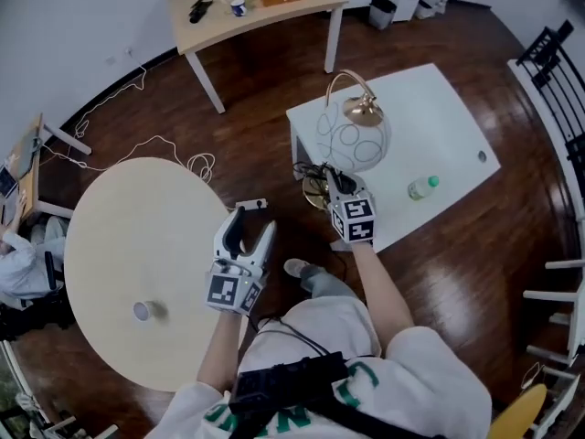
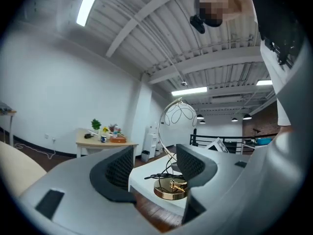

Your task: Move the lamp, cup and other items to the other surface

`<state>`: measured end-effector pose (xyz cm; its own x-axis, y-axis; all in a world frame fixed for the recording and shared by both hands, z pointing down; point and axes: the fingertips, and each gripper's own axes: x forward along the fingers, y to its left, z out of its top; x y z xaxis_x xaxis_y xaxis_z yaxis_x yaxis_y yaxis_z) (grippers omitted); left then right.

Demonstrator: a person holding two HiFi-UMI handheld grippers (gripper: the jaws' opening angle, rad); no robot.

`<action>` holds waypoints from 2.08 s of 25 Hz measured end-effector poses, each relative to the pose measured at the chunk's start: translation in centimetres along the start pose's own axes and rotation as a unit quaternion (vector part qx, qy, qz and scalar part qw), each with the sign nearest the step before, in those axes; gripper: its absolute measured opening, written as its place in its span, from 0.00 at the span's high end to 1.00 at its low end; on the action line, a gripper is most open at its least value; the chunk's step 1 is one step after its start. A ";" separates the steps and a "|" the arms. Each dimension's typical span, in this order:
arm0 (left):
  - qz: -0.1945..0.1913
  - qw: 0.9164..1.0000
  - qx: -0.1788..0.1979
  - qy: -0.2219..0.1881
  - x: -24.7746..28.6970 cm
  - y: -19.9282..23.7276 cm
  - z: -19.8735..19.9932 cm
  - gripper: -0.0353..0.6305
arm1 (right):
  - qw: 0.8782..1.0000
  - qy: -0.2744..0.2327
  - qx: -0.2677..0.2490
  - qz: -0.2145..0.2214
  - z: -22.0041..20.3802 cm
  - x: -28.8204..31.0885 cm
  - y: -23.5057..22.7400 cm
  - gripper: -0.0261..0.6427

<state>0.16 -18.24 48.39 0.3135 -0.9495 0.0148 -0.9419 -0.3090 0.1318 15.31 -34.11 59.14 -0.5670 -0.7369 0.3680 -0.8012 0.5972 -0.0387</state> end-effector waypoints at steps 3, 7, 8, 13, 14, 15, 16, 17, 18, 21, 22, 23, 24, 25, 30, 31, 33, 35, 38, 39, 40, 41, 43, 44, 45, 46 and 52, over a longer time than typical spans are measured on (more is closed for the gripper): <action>-0.030 1.000 -0.001 0.006 3.6 -1.1 -1.0 0.54 | 0.999 -0.002 0.013 -0.039 -0.6 0.7 -5.0 0.92; -0.060 0.998 -0.005 0.024 8.1 -4.0 -2.2 0.54 | 0.995 -0.004 0.031 -0.090 -1.0 1.0 -11.9 0.92; -0.066 0.997 -0.007 0.028 9.1 -4.3 -2.4 0.54 | 0.994 -0.005 0.035 -0.101 -1.0 1.5 -13.2 0.92; -0.089 0.995 -0.013 0.040 13.0 -4.5 -3.6 0.54 | 0.989 -0.012 0.048 -0.137 -1.9 5.2 -18.5 0.92; -0.089 0.995 -0.009 0.042 13.3 -4.2 -4.3 0.54 | 0.989 -0.013 0.048 -0.142 -2.6 5.9 -19.4 0.92; -0.088 0.995 -0.008 0.046 13.5 -4.1 -4.9 0.54 | 0.988 -0.014 0.048 -0.147 -3.5 6.5 -20.3 0.92; -0.086 0.995 -0.011 0.050 13.8 -4.1 -5.4 0.54 | 0.987 -0.015 0.047 -0.154 -4.5 6.9 -21.2 0.92; -0.085 0.995 -0.016 0.053 14.0 -4.1 -5.6 0.54 | 0.986 -0.016 0.045 -0.163 -5.3 7.2 -22.1 0.92; -0.082 0.995 -0.018 0.056 14.2 -4.1 -5.9 0.54 | 0.984 -0.017 0.045 -0.170 -6.0 7.6 -22.9 0.92; -0.073 0.995 -0.001 0.061 14.2 -3.0 -7.0 0.54 | 0.982 -0.020 0.039 -0.184 -6.8 8.4 -24.0 0.92; -0.069 0.996 -0.001 0.063 14.3 -2.8 -7.1 0.54 | 0.982 -0.022 0.035 -0.185 -6.7 8.5 -24.1 0.92; -0.065 0.996 -0.003 0.065 14.4 -2.5 -7.1 0.54 | 0.982 -0.024 0.030 -0.186 -6.5 8.5 -24.2 0.92; -0.060 0.996 -0.007 0.067 14.7 -2.4 -7.0 0.54 | 0.982 -0.025 0.028 -0.186 -6.3 8.4 -24.2 0.92; -0.055 0.996 -0.013 0.067 14.9 -2.2 -6.8 0.54 | 0.982 -0.026 0.029 -0.187 -6.3 8.5 -24.3 0.92; -0.044 0.996 -0.041 0.069 15.0 -2.9 -5.8 0.54 | 0.982 -0.025 0.054 -0.179 -7.7 7.7 -23.2 0.92; -0.043 0.996 -0.038 0.066 14.8 -2.8 -5.9 0.54 | 0.982 -0.023 0.058 -0.178 -7.9 7.5 -23.0 0.92; -0.040 0.996 -0.036 0.064 14.1 -2.6 -6.0 0.54 | 0.982 -0.021 0.065 -0.176 -8.2 7.4 -22.9 0.92; -0.035 0.997 -0.038 0.064 13.4 -2.6 -5.9 0.54 | 0.983 -0.019 0.077 -0.165 -8.4 7.7 -22.9 0.91; -0.024 0.998 -0.028 0.060 12.1 -2.2 -6.2 0.54 | 0.980 -0.025 0.104 -0.168 -8.8 7.9 -22.9 0.89; -0.020 0.998 -0.021 0.056 11.6 -2.1 -6.2 0.54 | 0.978 -0.029 0.111 -0.175 -8.9 7.7 -23.0 0.83; -0.016 0.998 -0.021 0.051 11.2 -2.1 -5.6 0.54 | 0.977 -0.032 0.111 -0.182 -8.9 7.3 -22.9 0.68; -0.011 0.999 -0.025 0.046 10.7 -2.1 -4.8 0.54 | 0.976 -0.033 0.103 -0.188 -8.9 7.0 -22.6 0.46; 0.005 0.999 -0.029 0.033 9.4 -1.8 -3.1 0.54 | 0.978 -0.030 0.088 -0.187 -8.9 6.2 -21.3 0.32; 0.015 0.999 -0.024 0.026 8.5 -1.4 -2.6 0.54 | 0.979 -0.029 0.088 -0.182 -8.9 5.7 -20.4 0.32; 0.026 0.999 -0.013 0.019 7.4 -0.8 -2.4 0.54 | 0.980 -0.029 0.089 -0.176 -8.8 5.1 -19.3 0.32; 0.038 0.999 -0.004 0.012 6.3 -0.3 -2.0 0.54 | 0.981 -0.030 0.090 -0.168 -8.6 4.5 -18.1 0.32; 0.121 0.992 -0.029 -0.013 -2.3 2.0 0.8 0.54 | 0.997 -0.037 0.047 -0.041 -7.6 2.2 -5.5 0.32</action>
<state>-2.56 -16.71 47.83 0.0744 -0.9968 0.0283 -0.9807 -0.0680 0.1834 19.95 -36.63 67.19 -0.5094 -0.8052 0.3034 -0.8575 0.5045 -0.1008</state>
